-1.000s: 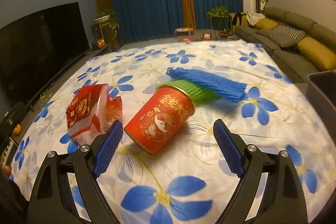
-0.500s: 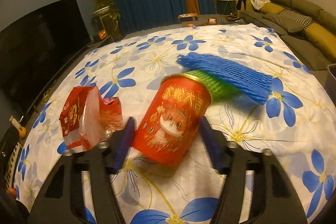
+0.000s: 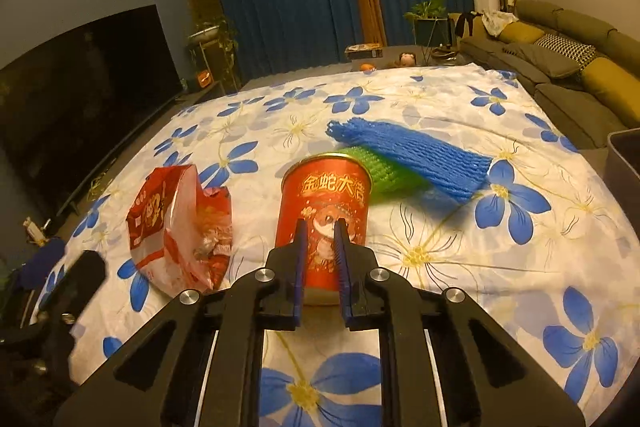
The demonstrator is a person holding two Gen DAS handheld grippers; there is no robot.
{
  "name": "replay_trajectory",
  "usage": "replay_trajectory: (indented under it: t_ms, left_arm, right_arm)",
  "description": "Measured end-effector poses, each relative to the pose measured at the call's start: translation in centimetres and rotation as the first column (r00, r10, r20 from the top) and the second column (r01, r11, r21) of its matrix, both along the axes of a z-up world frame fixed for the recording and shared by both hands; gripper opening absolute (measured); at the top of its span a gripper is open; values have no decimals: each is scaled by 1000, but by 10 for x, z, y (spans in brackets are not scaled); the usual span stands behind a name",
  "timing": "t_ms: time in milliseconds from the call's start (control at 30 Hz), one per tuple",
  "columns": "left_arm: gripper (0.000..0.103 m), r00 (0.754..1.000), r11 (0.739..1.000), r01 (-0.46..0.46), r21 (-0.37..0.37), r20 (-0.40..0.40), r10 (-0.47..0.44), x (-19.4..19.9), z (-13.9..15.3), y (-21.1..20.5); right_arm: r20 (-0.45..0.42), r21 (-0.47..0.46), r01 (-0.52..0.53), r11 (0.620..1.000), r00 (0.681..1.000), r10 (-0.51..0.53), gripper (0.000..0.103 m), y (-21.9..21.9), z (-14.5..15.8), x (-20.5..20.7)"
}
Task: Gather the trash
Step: 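Grasp the red cup with the right tool while the left tool grasps the red snack bag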
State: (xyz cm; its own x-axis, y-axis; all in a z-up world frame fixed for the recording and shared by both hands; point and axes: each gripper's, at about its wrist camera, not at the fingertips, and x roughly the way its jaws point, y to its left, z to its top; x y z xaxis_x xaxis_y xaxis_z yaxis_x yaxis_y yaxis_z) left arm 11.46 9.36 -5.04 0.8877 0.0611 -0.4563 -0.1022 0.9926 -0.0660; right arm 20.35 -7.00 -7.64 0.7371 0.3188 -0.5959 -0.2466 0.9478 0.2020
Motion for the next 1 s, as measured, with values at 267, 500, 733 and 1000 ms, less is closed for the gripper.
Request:
replay_trajectory:
  t_ms: [267,500,733,1000]
  left_arm:
    - [96,999,999,32,7,-38,-31,15,-6,-13]
    - [93,992,998,14,55,-126,-6,43,-16,-25]
    - [48,975,1000,6,18,-220,-2,62,-26,-15]
    - [5,977,995,-7,-101,-211,-14,58,-29,14]
  right_arm:
    - [-7,41,2,999,1000,-2,49,-14,0,-4]
    - [-24,55,18,998,1000,-16,51,-26,-3,-3]
    - [-39,40,27,999,999,-26,64,-26,-7,6]
    - [-65,-10,8,1000,998,-9,64,-9,-14,22]
